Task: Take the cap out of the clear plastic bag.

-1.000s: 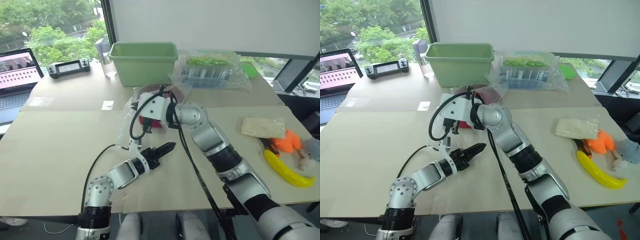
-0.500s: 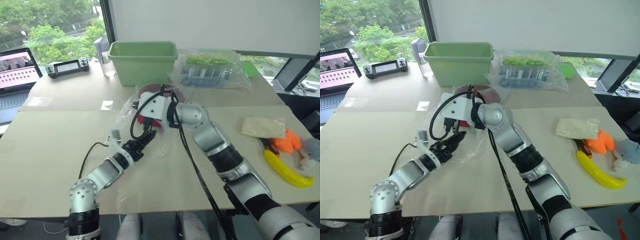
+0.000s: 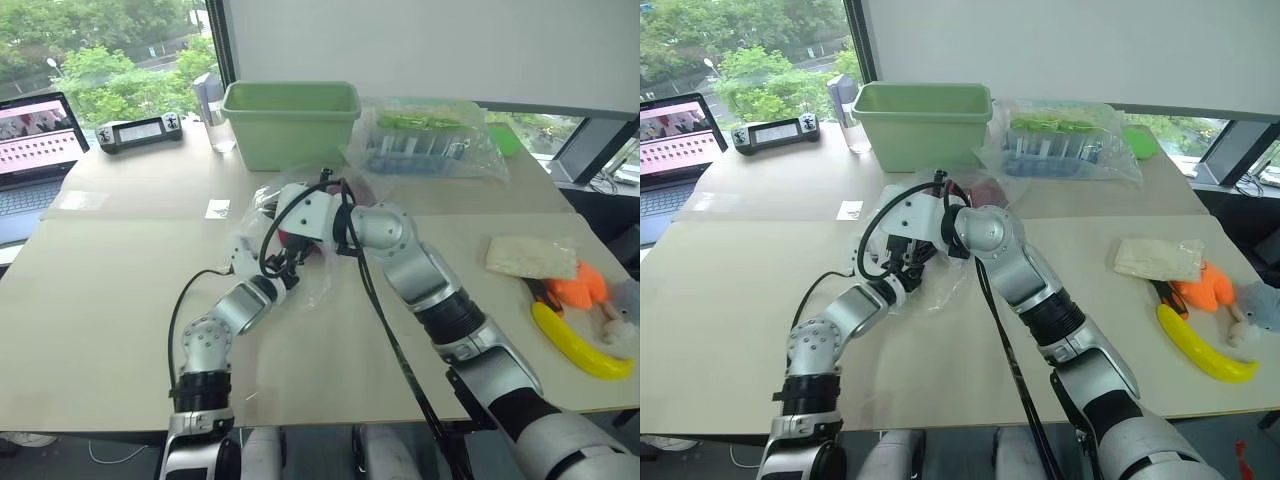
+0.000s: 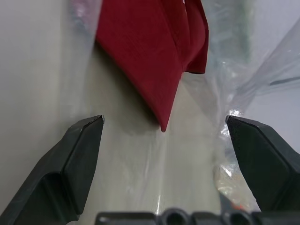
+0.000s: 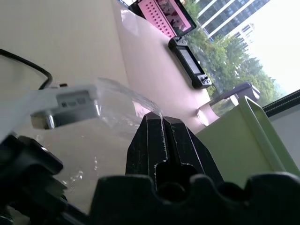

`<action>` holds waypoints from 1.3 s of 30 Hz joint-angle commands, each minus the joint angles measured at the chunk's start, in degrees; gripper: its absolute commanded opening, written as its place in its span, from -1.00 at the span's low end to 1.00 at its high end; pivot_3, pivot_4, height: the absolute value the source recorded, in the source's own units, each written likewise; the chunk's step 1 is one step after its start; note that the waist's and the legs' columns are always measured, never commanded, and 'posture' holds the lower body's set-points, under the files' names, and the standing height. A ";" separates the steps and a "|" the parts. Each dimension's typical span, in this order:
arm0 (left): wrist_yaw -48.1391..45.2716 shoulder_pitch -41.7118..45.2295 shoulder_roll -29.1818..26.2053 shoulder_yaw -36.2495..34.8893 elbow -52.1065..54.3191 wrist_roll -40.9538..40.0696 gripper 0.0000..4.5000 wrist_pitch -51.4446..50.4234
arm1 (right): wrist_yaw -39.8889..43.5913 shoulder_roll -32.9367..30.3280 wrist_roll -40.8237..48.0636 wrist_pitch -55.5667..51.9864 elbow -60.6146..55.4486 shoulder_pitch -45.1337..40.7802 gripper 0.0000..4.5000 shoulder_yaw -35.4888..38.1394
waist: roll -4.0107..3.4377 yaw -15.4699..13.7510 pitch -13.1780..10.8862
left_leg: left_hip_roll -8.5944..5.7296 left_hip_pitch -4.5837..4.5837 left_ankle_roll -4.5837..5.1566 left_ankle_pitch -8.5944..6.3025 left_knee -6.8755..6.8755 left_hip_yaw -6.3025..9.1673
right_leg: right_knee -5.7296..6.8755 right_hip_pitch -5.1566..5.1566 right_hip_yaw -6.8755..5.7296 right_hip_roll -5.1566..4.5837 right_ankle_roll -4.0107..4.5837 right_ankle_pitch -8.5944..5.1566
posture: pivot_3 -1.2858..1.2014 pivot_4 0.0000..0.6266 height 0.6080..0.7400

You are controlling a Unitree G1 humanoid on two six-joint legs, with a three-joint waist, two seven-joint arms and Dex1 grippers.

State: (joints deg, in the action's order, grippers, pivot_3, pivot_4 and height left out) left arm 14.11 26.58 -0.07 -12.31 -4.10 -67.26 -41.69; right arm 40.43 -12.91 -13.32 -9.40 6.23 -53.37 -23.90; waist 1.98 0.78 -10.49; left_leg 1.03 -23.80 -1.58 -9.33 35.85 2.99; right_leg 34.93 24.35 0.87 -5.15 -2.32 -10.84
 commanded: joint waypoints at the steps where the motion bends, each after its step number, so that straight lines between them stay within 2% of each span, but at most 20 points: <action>1: -1.41 3.00 1.89 -1.15 -4.48 3.08 1.00 2.75 | -0.79 -0.05 -0.27 -0.47 -2.96 -1.13 -0.99 1.57 | 0.00 -0.02 0.00 | 0.00 -0.01 0.00 0.00 0.00 0.01 | -0.01 0.00 -0.01 0.00 -0.01 -0.01 | 0.03 -0.52 1.00; 8: -4.62 8.48 3.56 -3.25 -12.12 6.98 1.00 4.53 | -0.74 -0.36 -0.32 -1.42 -4.36 -0.59 -0.99 1.48 | 0.01 0.01 0.00 | -0.01 0.00 0.00 0.00 0.01 0.01 | 0.00 -0.02 -0.02 -0.01 -0.02 -0.02 | 0.03 -0.52 1.00; 15: -9.42 14.80 5.01 -7.08 -26.55 10.76 1.00 9.34 | -0.62 -0.64 -0.26 -2.16 -5.14 -0.59 -0.99 1.46 | 0.01 -0.07 0.00 | -0.02 0.00 0.00 0.00 0.01 0.03 | -0.03 -0.04 -0.05 -0.02 -0.03 -0.02 | 0.03 -0.52 1.00; 18: -11.21 16.23 5.71 -7.85 -28.06 11.81 0.67 10.17 | -0.52 -0.88 -0.20 -2.51 -5.37 -0.58 -1.00 1.46 | 0.01 0.00 0.00 | -0.02 0.00 0.00 0.00 0.01 0.03 | -0.03 -0.04 -0.06 -0.02 -0.04 -0.02 | 0.03 -0.52 1.00; 24: -12.03 15.99 5.52 -8.99 -26.99 12.90 -0.34 8.76 | -0.84 -1.19 -0.09 -2.64 -4.73 -0.87 -1.00 1.87 | 0.02 0.10 -0.01 | -0.02 -0.02 0.00 0.00 -0.06 0.03 | -0.03 0.02 -0.06 -0.02 -0.17 0.03 | 0.03 -0.52 1.00; 28: -12.63 15.61 5.40 -9.01 -24.61 13.48 -0.94 7.20 | -0.87 -1.62 0.17 -2.01 -4.15 -0.57 -1.00 2.21 | 0.02 0.17 -0.01 | -0.01 -0.02 -0.01 0.00 -0.07 0.03 | -0.02 0.01 -0.06 -0.02 -0.19 0.02 | 0.03 -0.52 1.00; 32: -10.87 14.68 5.37 -8.76 -18.95 12.29 -0.98 3.20 | -1.20 -2.87 -0.36 -0.31 -2.28 -0.19 -1.00 2.25 | 0.02 0.19 -0.01 | -0.02 -0.02 -0.01 -0.01 -0.06 0.03 | -0.03 0.00 -0.05 -0.03 -0.20 0.03 | 0.03 -0.52 1.00; 39: 4.38 10.38 5.17 -10.02 1.29 4.23 -0.98 -8.79 | -2.34 -2.53 -1.79 3.05 0.00 0.39 -1.00 0.29 | 0.04 0.45 -0.04 | -0.01 -0.03 -0.01 -0.01 -0.14 0.04 | -0.05 0.04 -0.03 -0.03 -0.23 0.00 | 0.03 -0.52 1.00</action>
State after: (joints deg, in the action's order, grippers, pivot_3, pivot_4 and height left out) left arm 13.34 37.63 5.00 -21.96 -9.72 -59.45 -46.77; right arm 39.00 -16.27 -14.69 -8.17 7.21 -52.80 -23.74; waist 2.02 1.24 -10.53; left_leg 1.03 -23.83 -1.60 -9.35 35.69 3.04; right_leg 34.88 24.40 0.84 -5.18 -2.54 -10.84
